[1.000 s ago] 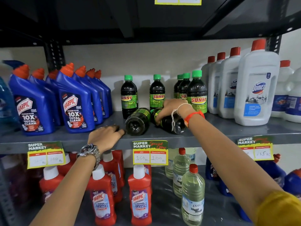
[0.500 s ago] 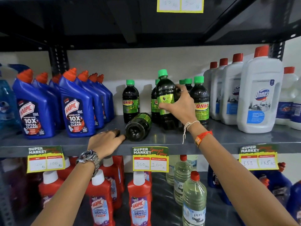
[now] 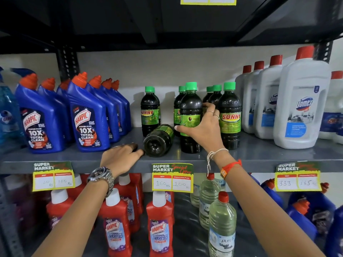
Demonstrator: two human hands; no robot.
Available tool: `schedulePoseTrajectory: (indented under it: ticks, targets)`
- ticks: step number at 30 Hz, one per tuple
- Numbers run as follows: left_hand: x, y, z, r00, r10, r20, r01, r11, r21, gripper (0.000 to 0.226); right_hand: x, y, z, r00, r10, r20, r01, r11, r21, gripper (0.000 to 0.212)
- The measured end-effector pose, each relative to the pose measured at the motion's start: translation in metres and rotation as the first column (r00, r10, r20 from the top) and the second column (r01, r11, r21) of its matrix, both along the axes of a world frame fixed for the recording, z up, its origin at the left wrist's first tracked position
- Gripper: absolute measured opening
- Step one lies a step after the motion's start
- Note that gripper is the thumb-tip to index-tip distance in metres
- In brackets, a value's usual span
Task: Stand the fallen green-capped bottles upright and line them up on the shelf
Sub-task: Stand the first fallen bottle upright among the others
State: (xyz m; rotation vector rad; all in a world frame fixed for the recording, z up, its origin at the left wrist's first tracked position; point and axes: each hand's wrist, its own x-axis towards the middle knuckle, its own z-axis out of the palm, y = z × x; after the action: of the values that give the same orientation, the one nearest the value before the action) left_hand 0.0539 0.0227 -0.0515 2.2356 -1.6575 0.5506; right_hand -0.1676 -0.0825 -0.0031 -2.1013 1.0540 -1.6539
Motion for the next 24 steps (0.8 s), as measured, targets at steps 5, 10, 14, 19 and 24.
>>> schedulePoseTrajectory:
  ticks: [5,10,14,19,24]
  targets:
    - [-0.001,0.001,0.001,0.999,-0.012,0.034,0.012,1.000,0.018,0.052,-0.001,0.003,0.005,0.994,-0.085,-0.074,0.085,0.996,-0.003,0.112]
    - [-0.003,0.002,0.003,0.999,-0.007,0.052,0.003,0.998,0.063,0.050,-0.008,-0.012,0.021,0.922,0.322,0.213,-0.386,0.803,0.454,0.088]
    - [-0.004,0.003,0.004,1.000,0.002,0.005,-0.002,0.999,0.048,0.051,-0.011,-0.013,0.024,0.839,0.429,0.335,-0.544,0.680,0.491,0.074]
    - [-0.005,0.004,0.003,0.999,0.003,-0.049,-0.002,1.000,0.016,0.050,-0.010,-0.010,0.008,0.985,0.170,-0.006,-0.161,0.943,0.292,0.110]
    - [-0.005,0.005,0.004,0.999,0.001,0.047,-0.003,0.999,0.052,0.048,-0.006,-0.007,0.003,0.996,0.017,-0.082,-0.003,0.985,0.174,0.116]
